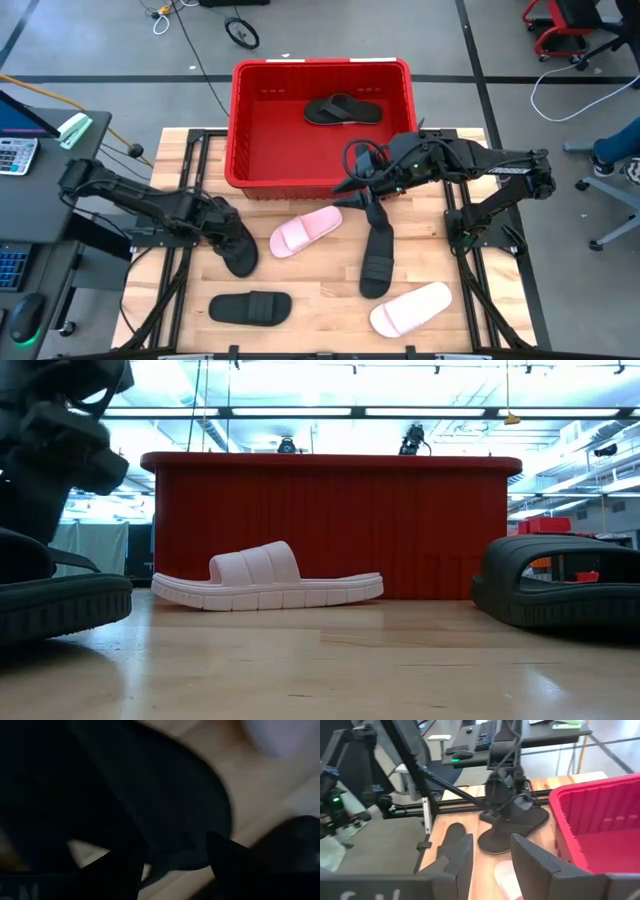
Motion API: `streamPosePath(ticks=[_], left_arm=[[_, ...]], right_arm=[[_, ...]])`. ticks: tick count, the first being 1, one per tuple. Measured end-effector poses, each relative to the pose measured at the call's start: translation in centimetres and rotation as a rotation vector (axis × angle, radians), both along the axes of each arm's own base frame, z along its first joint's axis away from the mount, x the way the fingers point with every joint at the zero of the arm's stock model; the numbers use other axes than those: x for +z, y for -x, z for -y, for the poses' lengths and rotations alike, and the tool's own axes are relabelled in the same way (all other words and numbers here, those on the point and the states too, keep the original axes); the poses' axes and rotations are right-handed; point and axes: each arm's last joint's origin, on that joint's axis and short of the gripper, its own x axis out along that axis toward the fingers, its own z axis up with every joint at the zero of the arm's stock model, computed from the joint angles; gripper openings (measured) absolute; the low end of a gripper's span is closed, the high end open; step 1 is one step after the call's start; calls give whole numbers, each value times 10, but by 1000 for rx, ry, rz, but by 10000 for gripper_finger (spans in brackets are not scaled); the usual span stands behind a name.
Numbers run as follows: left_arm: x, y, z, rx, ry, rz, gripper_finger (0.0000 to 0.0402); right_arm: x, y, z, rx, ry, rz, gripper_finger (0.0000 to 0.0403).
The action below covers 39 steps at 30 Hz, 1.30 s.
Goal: Pick and place slides into bin
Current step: Put the black slipper into the red bin
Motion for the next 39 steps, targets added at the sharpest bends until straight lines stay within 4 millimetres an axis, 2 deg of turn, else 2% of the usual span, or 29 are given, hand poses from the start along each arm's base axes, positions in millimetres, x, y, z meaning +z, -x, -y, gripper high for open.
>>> streamPosePath(ticks=[5, 8, 12, 16, 17, 20, 23, 26, 31, 35, 39], left_arm=[[-6, -3, 0, 9, -3, 49, 209], [-15, 1, -1, 15, -5, 30, 192], [-26, 7, -2, 31, -1, -9, 130], [-23, 4, 0, 14, 62, 10, 31], [-19, 1, 2, 18, 92, 33, 18], [-3, -12, 9, -24, 188, 153, 17], [23, -25, 22, -117, 282, 295, 11], [63, -32, 40, -235, 388, 421, 10], [149, -34, 57, -415, 427, 699, 10], [211, -27, 50, -425, 252, 941, 10], [261, -22, 30, -407, -118, 1082, 10]], right_arm=[[0, 0, 1, -30, 12, 1, 138], [0, 0, 1, -39, 16, 1, 138], [0, 0, 1, -42, 16, 1, 138], [0, 0, 1, -42, 16, 2, 138], [0, 0, 1, -42, 16, 1, 138], [0, 0, 1, -42, 16, 2, 138], [0, 0, 1, -42, 16, 2, 138], [0, 0, 1, -42, 16, 2, 138], [0, 0, 1, -42, 17, 2, 138], [0, 0, 1, -42, 18, 2, 138], [0, 0, 1, -45, 7, 2, 138]])
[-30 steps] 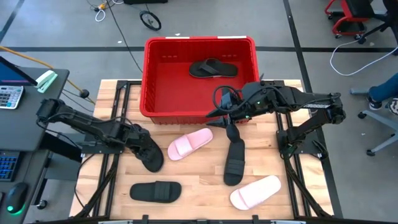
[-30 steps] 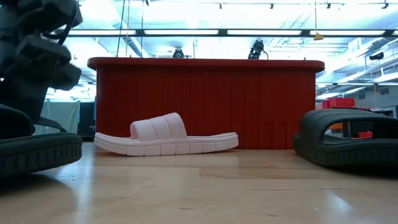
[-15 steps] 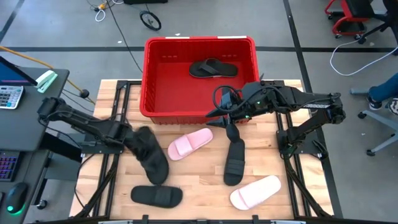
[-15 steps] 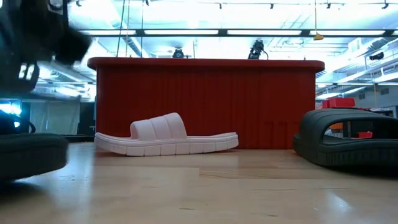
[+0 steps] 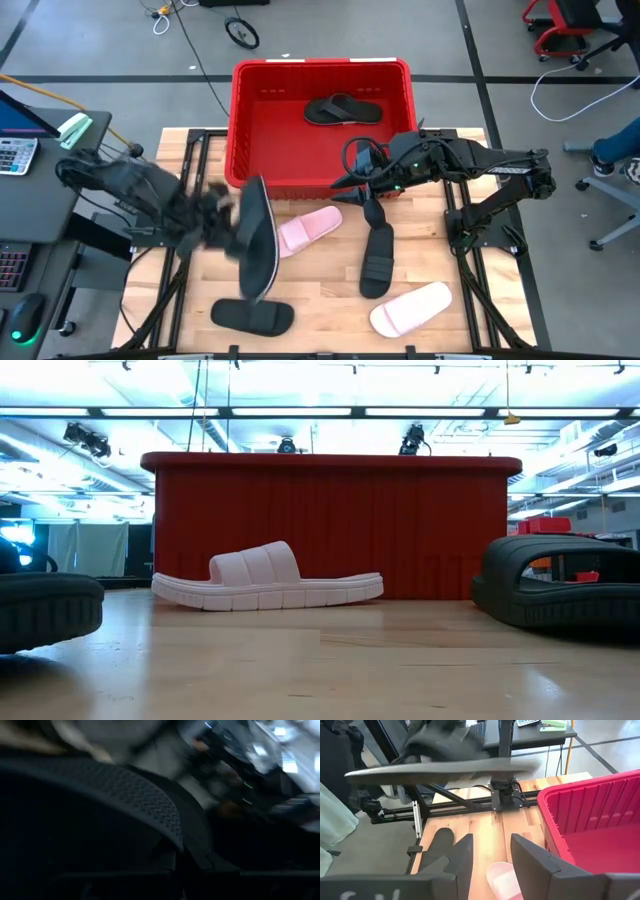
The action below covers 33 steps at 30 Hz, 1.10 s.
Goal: Pick and place slides into bin
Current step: Put the black slipper into the red bin
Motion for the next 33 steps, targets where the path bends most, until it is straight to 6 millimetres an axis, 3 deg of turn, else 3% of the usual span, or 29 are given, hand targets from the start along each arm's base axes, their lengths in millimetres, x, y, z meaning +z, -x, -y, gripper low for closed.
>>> streamPosePath(ticks=[5, 8, 11, 14, 18, 23, 28, 33], left_arm=[[38, -9, -30, 290, -359, 52, 10], [52, -24, -50, 369, -546, 53, 10], [59, -46, -75, 457, -666, 15, 9], [53, -67, -110, 501, -735, -99, 9], [23, -100, -163, 343, -700, -204, 9], [-33, -141, -216, 102, -726, -283, 9], [-96, -174, -242, -201, -978, -373, 9], [-135, -189, -254, -395, -1134, -438, 9]], right_arm=[[3, -1, 0, -49, -133, 20, 138], [6, -2, 0, -90, -257, 35, 137], [7, -2, 0, -117, -337, 35, 135], [10, -3, -3, -134, -370, 64, 135], [13, -3, -14, -109, -369, 100, 134], [13, 0, -28, -127, -339, 111, 134], [10, 3, -36, -219, -297, 101, 133], [6, 5, -38, -294, -255, 78, 133]])
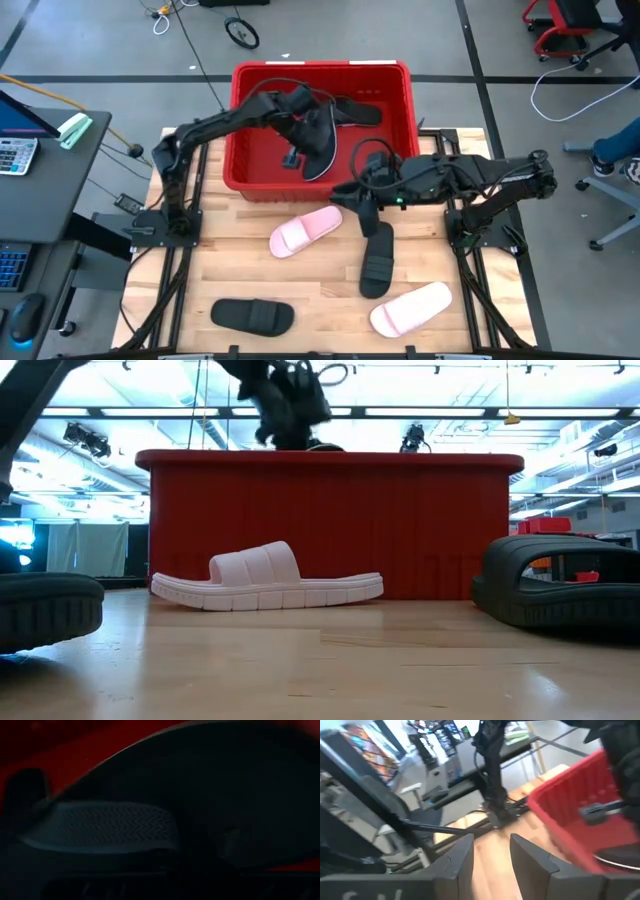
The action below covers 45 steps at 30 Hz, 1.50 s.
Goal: Pick and place slides into bin
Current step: Put the black slipper into the red bin
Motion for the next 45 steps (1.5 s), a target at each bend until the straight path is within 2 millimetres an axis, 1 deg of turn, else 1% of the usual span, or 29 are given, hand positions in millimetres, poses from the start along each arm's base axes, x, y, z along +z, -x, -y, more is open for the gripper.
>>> streamPosePath(ticks=[3, 6, 9, 11, 13, 15, 18, 21, 23, 25, 27, 30, 33, 39, 41, 45], left_arm=[[-2, 3, -6, -82, -114, -28, 9], [-2, 8, -17, -132, -251, -71, 9], [6, 15, -26, -180, -354, -120, 9], [10, 16, -26, -255, -403, -140, 9], [12, 15, -21, -352, -436, -156, 9], [15, 12, -17, -411, -473, -148, 9], [15, 10, -12, -435, -479, -149, 9], [15, 7, -9, -445, -488, -142, 9], [16, 5, -6, -448, -496, -130, 9], [16, 4, -5, -453, -496, -130, 9], [16, 4, -5, -453, -495, -129, 9], [16, 4, -5, -434, -487, -128, 10], [16, 5, -7, -411, -477, -128, 10], [16, 6, -8, -401, -473, -129, 10], [16, 6, -8, -393, -477, -136, 10], [16, 6, -9, -374, -506, -169, 11]], right_arm=[[-3, 1, 2, -72, 17, -24, 133], [-4, 2, 8, -160, 45, -40, 133], [-6, 2, 16, -230, 74, -60, 133], [-8, 1, 24, -267, 107, -82, 132], [-10, 1, 35, -306, 155, -119, 132], [-13, 2, 50, -344, 199, -170, 132], [-17, 4, 75, -423, 212, -231, 132], [-21, 4, 100, -477, 174, -264, 132], [-25, 3, 115, -432, 155, -293, 132], [-33, -5, 126, -347, 155, -331, 132], [-43, -14, 134, -245, 196, -385, 132], [-57, -28, 138, -129, 308, -458, 132], [-71, -41, 141, -96, 340, -505, 132], [-98, -60, 150, -55, 381, -599, 132], [-103, -64, 153, -41, 400, -621, 132], [-104, -62, 162, -42, 424, -632, 132]])
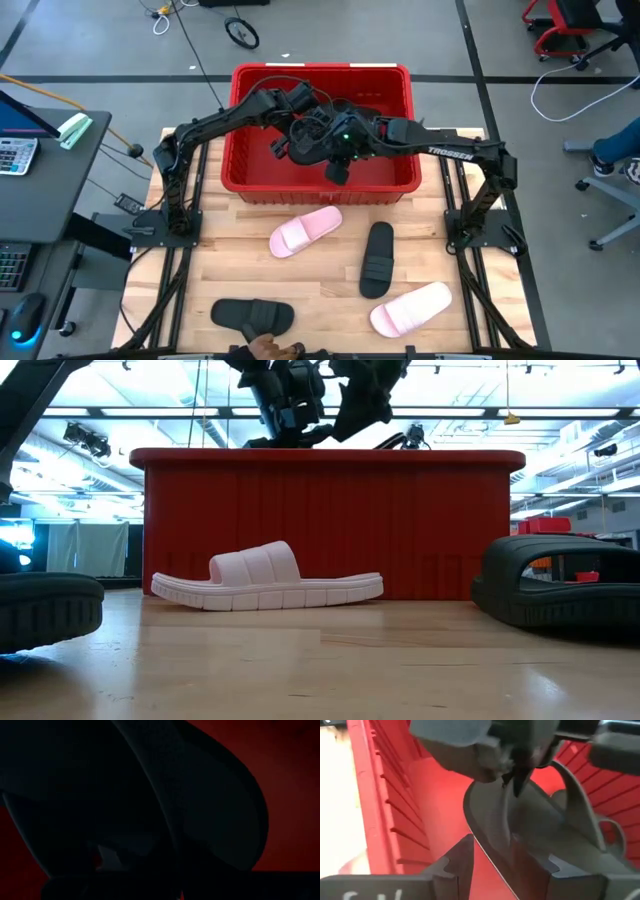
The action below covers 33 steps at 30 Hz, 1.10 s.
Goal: Pick and place slides into bin
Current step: Put the black slipper into the red bin
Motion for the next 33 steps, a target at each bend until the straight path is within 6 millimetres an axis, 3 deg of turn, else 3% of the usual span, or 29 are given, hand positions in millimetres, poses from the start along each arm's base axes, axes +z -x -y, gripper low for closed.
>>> streamPosePath(ticks=[20, 33], left_arm=[[0, -2, 3, 3, -23, -10, 11], [0, -2, 4, 42, -48, -21, 11]], right_arm=[[-20, 2, 49, 54, -82, -35, 131], [-22, 1, 51, 102, -150, -12, 61]])
